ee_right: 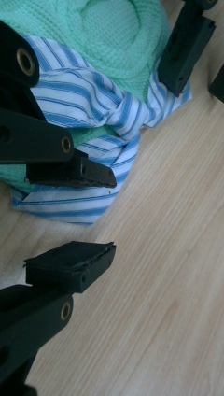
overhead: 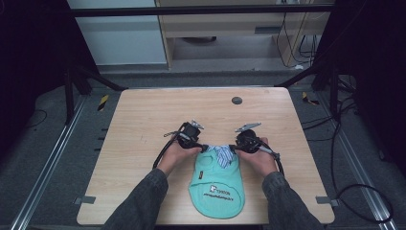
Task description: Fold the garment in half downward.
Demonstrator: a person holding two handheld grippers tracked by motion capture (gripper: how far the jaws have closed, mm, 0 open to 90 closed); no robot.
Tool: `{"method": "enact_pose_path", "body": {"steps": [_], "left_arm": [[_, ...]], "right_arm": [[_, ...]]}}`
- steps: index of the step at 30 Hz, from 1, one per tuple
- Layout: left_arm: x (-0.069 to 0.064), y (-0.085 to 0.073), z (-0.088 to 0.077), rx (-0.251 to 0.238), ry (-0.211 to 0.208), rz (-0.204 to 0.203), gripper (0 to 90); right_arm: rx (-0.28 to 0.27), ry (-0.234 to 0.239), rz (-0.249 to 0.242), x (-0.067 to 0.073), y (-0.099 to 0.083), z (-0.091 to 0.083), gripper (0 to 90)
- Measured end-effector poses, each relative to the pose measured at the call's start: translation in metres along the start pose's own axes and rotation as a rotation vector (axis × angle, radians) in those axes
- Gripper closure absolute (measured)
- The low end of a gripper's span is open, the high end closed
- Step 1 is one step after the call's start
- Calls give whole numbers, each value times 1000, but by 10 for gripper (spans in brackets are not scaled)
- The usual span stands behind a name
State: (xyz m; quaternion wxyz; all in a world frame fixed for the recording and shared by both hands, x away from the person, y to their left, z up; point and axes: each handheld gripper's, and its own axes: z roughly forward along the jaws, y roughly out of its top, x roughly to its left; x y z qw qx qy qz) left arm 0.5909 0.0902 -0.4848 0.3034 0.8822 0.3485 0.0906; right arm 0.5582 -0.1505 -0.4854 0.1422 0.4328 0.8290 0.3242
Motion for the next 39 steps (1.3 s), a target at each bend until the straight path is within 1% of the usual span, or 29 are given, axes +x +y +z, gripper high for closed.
{"method": "enact_pose_path", "body": {"steps": [1,2,3,5,6,7,9,10,11,12,13,14,15,16,17,18,19,21,22,25,28,29,31,33,37,38,39], "left_arm": [[0,0,0,0,-1,1,402],[0,-1,1,-2,-2,9,401],[-1,-1,1,-4,-2,12,400],[-1,-1,1,-5,-1,18,400],[-2,-1,1,-5,0,21,400],[-2,-1,1,-4,0,25,401],[-2,-1,1,-2,-4,30,423],[-2,-1,0,3,-10,41,443],[-4,-1,-1,6,-19,43,472],[-5,-1,-1,8,-25,53,513],[-7,-1,-1,8,-33,65,573],[-8,-1,-2,11,-51,72,680],[-9,-1,-2,12,-61,72,680],[-10,-2,-2,10,-66,77,742],[-10,-2,-2,7,-72,78,742],[-10,-3,-2,6,-74,78,776],[-11,-4,-2,0,-78,77,776],[-11,-4,-3,0,-77,81,819],[-12,-4,-3,-5,-73,86,853],[-13,-5,-4,-5,-64,108,858],[-14,-3,-8,3,-56,136,863],[-14,-3,-10,1,-57,137,863],[-14,-2,-14,-19,-56,129,864],[-14,-1,-17,-27,-61,126,864],[-14,0,-23,-41,-59,143,864],[-14,1,-26,-51,-66,136,864],[-14,1,-26,-51,-66,136,864]], "right_arm": [[5,0,-7,0,0,1,608],[12,5,-1,1,0,1,607],[15,4,-10,1,0,2,608],[30,12,-6,1,-1,4,604],[37,17,-9,2,-1,4,603],[32,12,-20,2,-1,5,603],[36,15,-22,3,-1,5,612],[39,16,-23,3,-1,5,629],[40,25,-25,3,-1,5,654],[42,26,-40,4,-1,4,676],[41,31,-49,6,-1,4,717],[53,46,-57,8,-1,4,757],[53,46,-57,8,-1,4,757],[68,64,-74,9,0,3,790],[68,64,-74,9,0,3,790],[71,68,-73,10,1,3,804],[78,67,-84,10,2,3,820],[83,60,-103,12,3,3,832],[85,59,-125,12,5,3,836],[83,57,-129,12,5,2,838],[66,57,-140,13,6,-3,839],[57,65,-141,13,7,-5,839],[50,68,-154,13,8,-8,840],[49,67,-156,13,10,-11,839],[42,69,-172,14,12,-16,839],[35,74,-182,13,14,-19,839],[32,74,-181,13,15,-20,839]]}}
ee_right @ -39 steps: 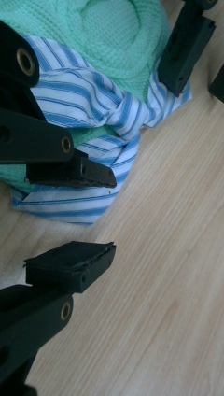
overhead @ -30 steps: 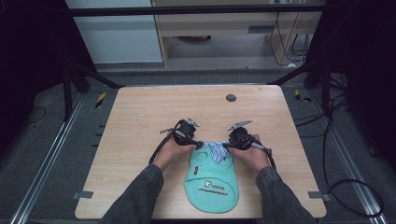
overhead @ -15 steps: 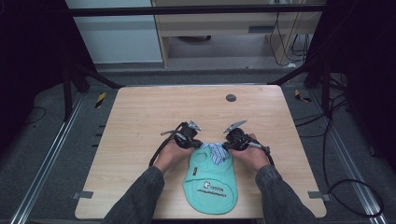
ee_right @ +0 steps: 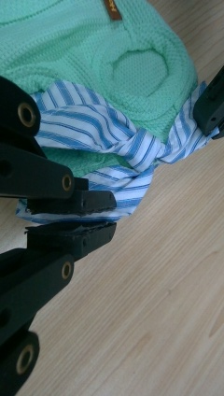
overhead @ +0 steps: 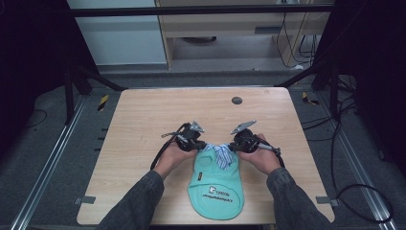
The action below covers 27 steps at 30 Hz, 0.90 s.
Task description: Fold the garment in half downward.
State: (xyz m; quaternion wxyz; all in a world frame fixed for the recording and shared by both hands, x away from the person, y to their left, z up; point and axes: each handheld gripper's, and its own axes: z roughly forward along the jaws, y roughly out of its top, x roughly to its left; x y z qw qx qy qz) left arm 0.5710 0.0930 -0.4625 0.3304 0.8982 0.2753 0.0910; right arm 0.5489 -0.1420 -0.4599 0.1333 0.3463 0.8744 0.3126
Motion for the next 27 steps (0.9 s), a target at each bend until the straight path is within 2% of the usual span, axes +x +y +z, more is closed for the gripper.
{"method": "enact_pose_path", "body": {"steps": [8,12,17,27], "left_arm": [[-1,2,-10,-22,4,13,865],[1,4,-17,-31,18,20,865],[2,6,-23,-23,24,39,865],[7,8,-32,-44,38,17,866]], "right_arm": [[-6,2,-32,2,6,-9,839],[-16,-3,-47,4,11,-13,838],[-13,-6,-60,5,16,-13,840],[-27,-5,-85,9,26,-19,840]]}}
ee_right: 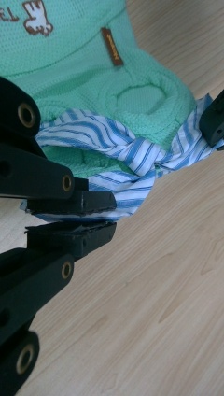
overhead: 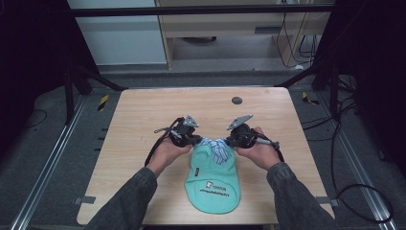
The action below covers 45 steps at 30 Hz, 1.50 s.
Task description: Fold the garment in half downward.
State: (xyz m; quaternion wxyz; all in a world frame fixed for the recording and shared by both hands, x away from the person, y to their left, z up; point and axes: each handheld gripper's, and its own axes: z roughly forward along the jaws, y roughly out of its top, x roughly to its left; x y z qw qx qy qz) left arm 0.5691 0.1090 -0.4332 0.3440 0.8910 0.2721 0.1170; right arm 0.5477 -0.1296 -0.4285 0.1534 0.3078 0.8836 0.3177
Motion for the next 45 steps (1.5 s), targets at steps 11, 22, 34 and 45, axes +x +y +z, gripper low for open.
{"method": "enact_pose_path", "body": {"steps": [11,22,34,45], "left_arm": [[0,14,-14,-19,29,17,866],[2,22,-19,-32,43,17,866],[7,27,-19,-34,45,-9,866],[20,38,-20,-46,47,4,866]], "right_arm": [[-16,-18,-28,-1,13,-14,840],[-25,-31,-48,-1,21,-22,841],[-36,-26,-62,-7,26,-24,842],[-36,-31,-67,-17,36,-19,843]]}}
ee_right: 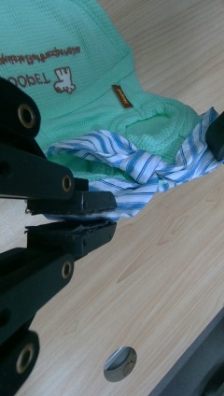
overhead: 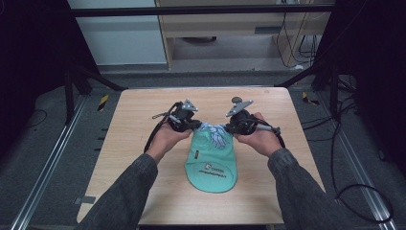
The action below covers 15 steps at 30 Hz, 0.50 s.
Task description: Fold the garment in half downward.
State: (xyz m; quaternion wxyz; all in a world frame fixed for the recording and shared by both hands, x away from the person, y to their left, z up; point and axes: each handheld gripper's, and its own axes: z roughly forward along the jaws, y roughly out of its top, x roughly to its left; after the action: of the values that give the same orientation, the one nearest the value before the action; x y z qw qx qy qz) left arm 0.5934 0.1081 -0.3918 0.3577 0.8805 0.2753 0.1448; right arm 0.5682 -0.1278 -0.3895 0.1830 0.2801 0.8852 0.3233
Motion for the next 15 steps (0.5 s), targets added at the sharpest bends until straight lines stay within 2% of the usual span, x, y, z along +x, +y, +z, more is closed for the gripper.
{"method": "enact_pose_path", "body": {"steps": [9,15], "left_arm": [[-1,3,0,-4,8,25,865],[1,3,3,-21,5,11,866]], "right_arm": [[-10,-22,-10,-3,-1,0,843],[-22,-32,-16,-4,0,-1,843]]}}
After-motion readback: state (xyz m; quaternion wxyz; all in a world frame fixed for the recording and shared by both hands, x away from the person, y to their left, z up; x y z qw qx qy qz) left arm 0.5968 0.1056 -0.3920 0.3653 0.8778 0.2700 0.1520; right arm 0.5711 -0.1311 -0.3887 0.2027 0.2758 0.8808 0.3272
